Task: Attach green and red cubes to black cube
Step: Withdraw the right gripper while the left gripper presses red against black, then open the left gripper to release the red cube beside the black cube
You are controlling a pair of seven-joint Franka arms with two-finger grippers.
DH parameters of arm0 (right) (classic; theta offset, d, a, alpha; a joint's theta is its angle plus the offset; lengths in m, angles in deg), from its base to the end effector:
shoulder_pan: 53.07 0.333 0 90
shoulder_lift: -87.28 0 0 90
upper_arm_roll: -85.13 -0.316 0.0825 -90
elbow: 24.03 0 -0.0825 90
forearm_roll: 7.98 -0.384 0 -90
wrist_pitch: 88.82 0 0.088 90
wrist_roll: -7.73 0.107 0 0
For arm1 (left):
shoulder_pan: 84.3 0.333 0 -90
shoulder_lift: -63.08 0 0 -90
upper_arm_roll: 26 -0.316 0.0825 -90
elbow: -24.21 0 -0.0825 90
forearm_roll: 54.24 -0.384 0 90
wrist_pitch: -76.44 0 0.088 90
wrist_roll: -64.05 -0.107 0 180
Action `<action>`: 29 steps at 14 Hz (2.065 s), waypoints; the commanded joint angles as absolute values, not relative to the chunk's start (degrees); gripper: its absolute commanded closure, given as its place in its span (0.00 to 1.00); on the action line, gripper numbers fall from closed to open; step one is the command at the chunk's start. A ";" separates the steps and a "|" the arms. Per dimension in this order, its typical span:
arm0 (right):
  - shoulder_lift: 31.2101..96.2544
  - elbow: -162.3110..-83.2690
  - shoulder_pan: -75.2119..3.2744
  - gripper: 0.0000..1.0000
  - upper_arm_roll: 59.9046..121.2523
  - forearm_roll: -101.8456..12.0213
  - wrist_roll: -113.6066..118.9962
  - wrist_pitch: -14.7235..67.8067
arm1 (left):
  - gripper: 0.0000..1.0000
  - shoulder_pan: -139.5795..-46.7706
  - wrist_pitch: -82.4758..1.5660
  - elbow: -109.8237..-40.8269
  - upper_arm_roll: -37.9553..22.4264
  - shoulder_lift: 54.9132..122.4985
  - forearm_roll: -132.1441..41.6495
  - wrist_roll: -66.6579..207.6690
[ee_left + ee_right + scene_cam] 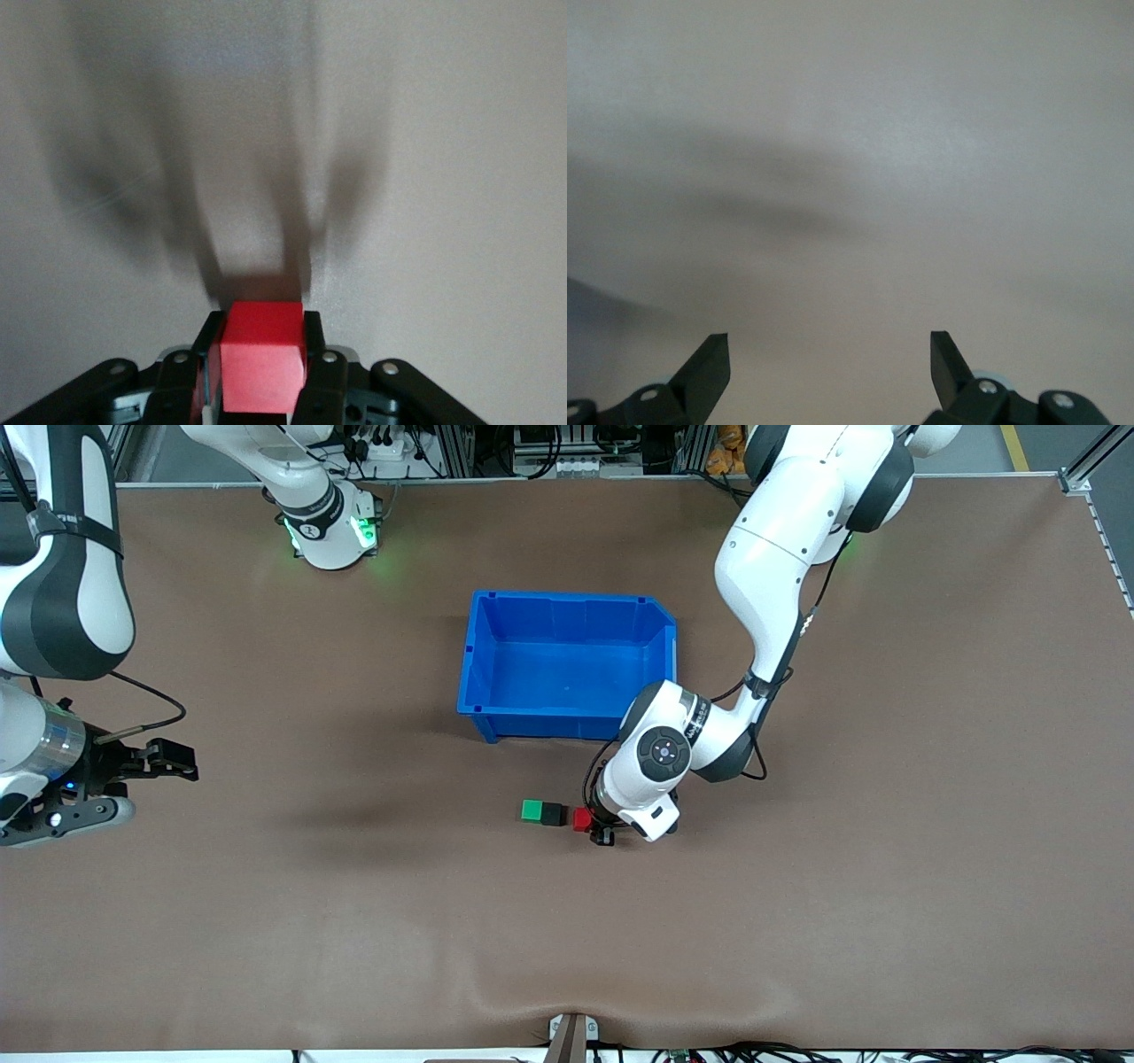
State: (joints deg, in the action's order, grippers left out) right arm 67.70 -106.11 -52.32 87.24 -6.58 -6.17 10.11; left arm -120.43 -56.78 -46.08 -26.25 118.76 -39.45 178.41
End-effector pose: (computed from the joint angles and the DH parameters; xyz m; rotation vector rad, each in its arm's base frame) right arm 0.6590 -0.0145 0.4954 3.0911 0.3493 -0.0806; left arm 0.6190 -0.4545 0.1897 2.1329 2.0537 -0.2327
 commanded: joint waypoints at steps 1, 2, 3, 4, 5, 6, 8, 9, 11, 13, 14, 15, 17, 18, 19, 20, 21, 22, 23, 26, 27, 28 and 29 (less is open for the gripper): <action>68.65 -105.95 -53.50 0.00 87.06 -5.69 -4.58 9.45 | 1.00 -122.62 -56.63 -44.43 -27.84 120.04 -39.73 179.10; 69.09 -106.03 -54.90 0.00 86.98 -5.78 -4.84 8.14 | 1.00 -123.06 -56.27 -44.52 -28.28 119.95 -39.74 179.19; 69.87 -106.03 -55.87 0.00 86.97 -5.96 -5.54 5.87 | 1.00 -123.15 -56.27 -44.52 -28.37 120.04 -39.74 179.19; 71.97 -107.43 -56.14 0.00 86.97 -6.04 -5.54 4.89 | 1.00 -123.32 -56.27 -44.52 -28.46 120.04 -39.74 179.19; 74.25 -109.96 -56.40 0.00 87.06 -6.04 -5.54 5.40 | 1.00 -123.76 -56.27 -44.52 -28.46 120.04 -39.74 179.19; 76.19 -111.82 -56.41 0.00 86.98 -6.04 -5.54 5.84 | 1.00 -123.76 -56.27 -44.52 -28.55 120.04 -39.74 179.19; 78.66 -113.41 -56.14 0.00 86.97 -6.31 -4.76 6.02 | 1.00 -123.94 -56.27 -44.78 -28.55 120.12 -39.83 179.10; 80.15 -113.85 -55.97 0.00 86.97 -6.57 -4.58 5.76 | 1.00 -123.94 -56.27 -44.87 -28.55 120.13 -39.83 179.10; 82.88 -115.08 -55.97 0.00 86.98 -6.83 -1.96 4.62 | 0.94 -123.94 -56.27 -44.87 -28.55 120.13 -39.83 179.10; 87.35 -116.84 -55.79 0.00 86.97 -9.02 1.81 1.47 | 0.66 -123.94 -56.27 -45.31 -28.55 120.04 -40.09 179.02; 88.59 -116.84 -55.88 0.00 86.97 -9.29 2.27 -0.90 | 0.63 -123.94 -56.27 -45.31 -28.55 119.95 -40.18 179.02; 89.30 -116.41 -55.97 0.00 87.06 -9.56 2.45 -2.23 | 0.62 -123.94 -56.27 -45.31 -28.46 119.69 -40.18 179.02; 89.22 -114.13 -56.14 0.00 87.59 -10.26 3.67 -4.26 | 0.61 -124.03 -56.18 -45.31 -28.46 119.77 -40.18 179.10; 89.13 -113.51 -56.32 0.00 87.59 -11.22 6.03 -5.40 | 0.60 -124.29 -56.18 -45.31 -28.46 119.86 -40.18 179.02; 89.22 -113.42 -56.23 0.00 87.50 -11.49 7.45 -6.19 | 0.58 -124.29 -56.18 -45.31 -28.46 119.69 -40.18 179.02; 89.30 -113.42 -55.97 0.00 87.15 -11.49 8.33 -6.46 | 0.57 -124.38 -56.18 -45.22 -28.46 119.42 -40.18 179.02; 89.31 -113.24 -55.79 0.00 86.98 -11.58 10.43 -6.46 | 0.49 -124.38 -56.18 -45.14 -28.38 119.42 -40.09 178.93; 89.39 -113.41 -55.79 0.00 86.97 -11.58 10.80 -6.81 | 0.30 -124.29 -56.18 -45.13 -28.46 119.42 -40.18 178.75; 89.65 -113.50 -55.70 0.00 86.71 -11.58 10.72 -6.99 | 0.00 -124.29 -56.18 -45.13 -28.46 119.42 -40.18 178.49; 89.22 -113.24 -55.79 0.00 86.62 -10.53 10.19 -3.22 | 0.00 -123.94 -56.18 -45.13 -28.55 118.20 -40.18 177.87; 89.13 -113.24 -56.05 0.00 86.71 -10.44 10.19 -3.12 | 0.00 -123.77 -56.18 -45.13 -28.73 117.50 -40.35 177.87; 89.13 -113.24 -55.88 0.00 86.71 -10.27 10.19 -2.95 | 0.00 -123.59 -56.01 -45.13 -29.07 116.36 -41.57 177.79; 88.87 -113.33 -55.79 0.00 86.62 -9.48 10.19 -2.08 | 0.00 -123.24 -54.96 -45.13 -29.43 115.13 -43.15 177.44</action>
